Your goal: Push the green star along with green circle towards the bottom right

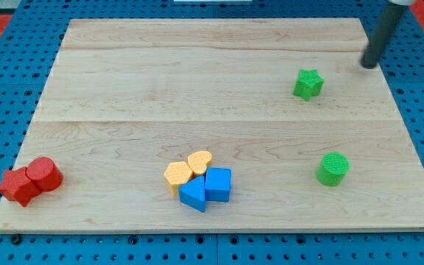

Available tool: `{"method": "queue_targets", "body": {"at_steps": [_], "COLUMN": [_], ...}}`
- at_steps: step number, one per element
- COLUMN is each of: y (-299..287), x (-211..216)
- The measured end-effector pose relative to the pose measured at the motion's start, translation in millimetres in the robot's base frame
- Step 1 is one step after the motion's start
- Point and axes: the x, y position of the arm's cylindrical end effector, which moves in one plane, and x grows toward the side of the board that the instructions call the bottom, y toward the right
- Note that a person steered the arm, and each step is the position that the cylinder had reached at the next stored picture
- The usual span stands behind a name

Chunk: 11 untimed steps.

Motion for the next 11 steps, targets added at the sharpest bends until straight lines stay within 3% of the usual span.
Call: {"method": "queue_targets", "body": {"at_steps": [2,5,7,9,11], "y": [-63,-34,-100,-63,-85], "x": [31,15,30,139,83]}}
